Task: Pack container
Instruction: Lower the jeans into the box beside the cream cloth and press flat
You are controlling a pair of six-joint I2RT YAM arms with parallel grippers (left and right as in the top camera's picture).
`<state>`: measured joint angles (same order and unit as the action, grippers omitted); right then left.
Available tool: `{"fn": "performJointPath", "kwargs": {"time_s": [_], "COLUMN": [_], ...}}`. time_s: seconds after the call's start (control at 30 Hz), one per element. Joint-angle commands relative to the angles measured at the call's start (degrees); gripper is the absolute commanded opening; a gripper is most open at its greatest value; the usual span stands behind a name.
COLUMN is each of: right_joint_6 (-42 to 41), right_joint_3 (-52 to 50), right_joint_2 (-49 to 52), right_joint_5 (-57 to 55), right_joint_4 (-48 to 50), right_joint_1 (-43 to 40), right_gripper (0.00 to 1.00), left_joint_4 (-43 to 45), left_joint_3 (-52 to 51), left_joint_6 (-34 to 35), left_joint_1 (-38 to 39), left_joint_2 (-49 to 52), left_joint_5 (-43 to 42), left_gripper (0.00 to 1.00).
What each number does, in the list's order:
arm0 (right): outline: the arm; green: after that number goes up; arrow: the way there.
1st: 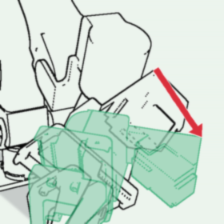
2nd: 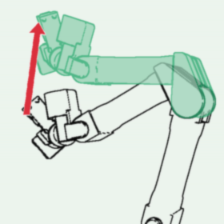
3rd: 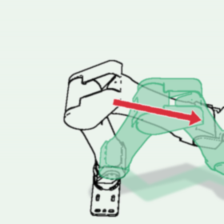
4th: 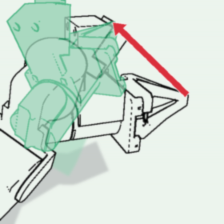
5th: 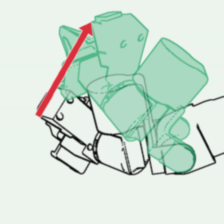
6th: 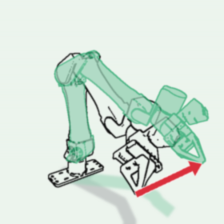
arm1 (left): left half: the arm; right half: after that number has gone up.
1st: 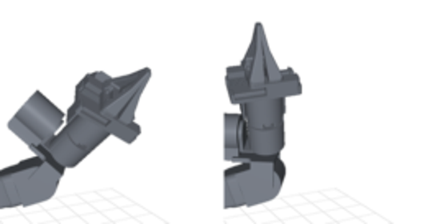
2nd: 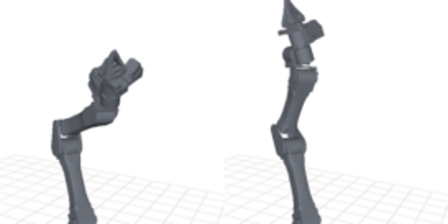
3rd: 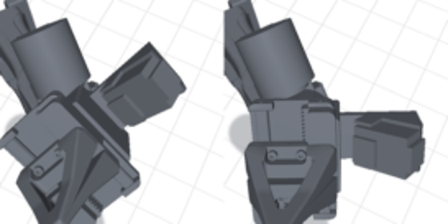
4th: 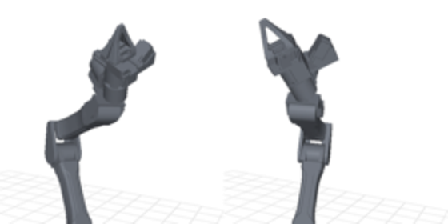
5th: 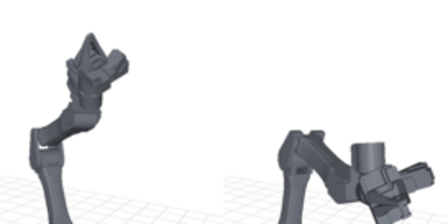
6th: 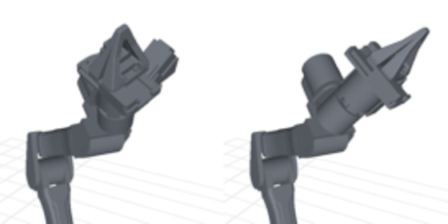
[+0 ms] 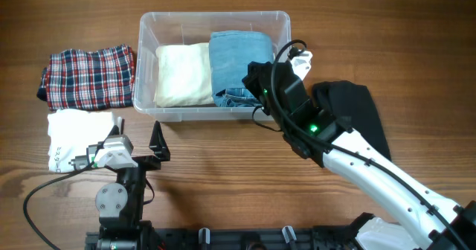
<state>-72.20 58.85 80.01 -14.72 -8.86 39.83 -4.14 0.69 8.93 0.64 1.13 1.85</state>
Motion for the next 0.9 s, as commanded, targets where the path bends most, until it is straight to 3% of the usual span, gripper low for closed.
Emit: {"fn": "performJointPath", "kwargs": {"time_s": [0.0, 0.17, 0.43, 0.87], "right_joint_6": [16.0, 29.6, 41.0, 61.9], "right_joint_3": [1.0, 1.2, 1.6, 7.0], "right_joint_2": [1.1, 1.9, 6.1, 9.3], "right_joint_5": [7.5, 18.7, 27.3, 26.4], "right_joint_4": [0.7, 0.4, -2.4, -9.2], "right_joint_1": [-2.0, -6.2, -8.2, -8.2], "right_gripper": [0.04, 0.04, 0.04, 0.04], "left_joint_4": [0.2, 0.2, 0.2, 0.2], "left_joint_3": [-0.4, -0.4, -0.4, -0.4], "left_joint_6": [0.4, 0.4, 0.4, 0.4], "left_joint_1": [0.2, 0.2, 0.2, 0.2], "left_joint_2": [-0.3, -0.3, -0.3, -0.3], "left_joint_5": [0.6, 0.6, 0.6, 0.6], "left_gripper": [1.00, 1.00, 1.00, 1.00]}}
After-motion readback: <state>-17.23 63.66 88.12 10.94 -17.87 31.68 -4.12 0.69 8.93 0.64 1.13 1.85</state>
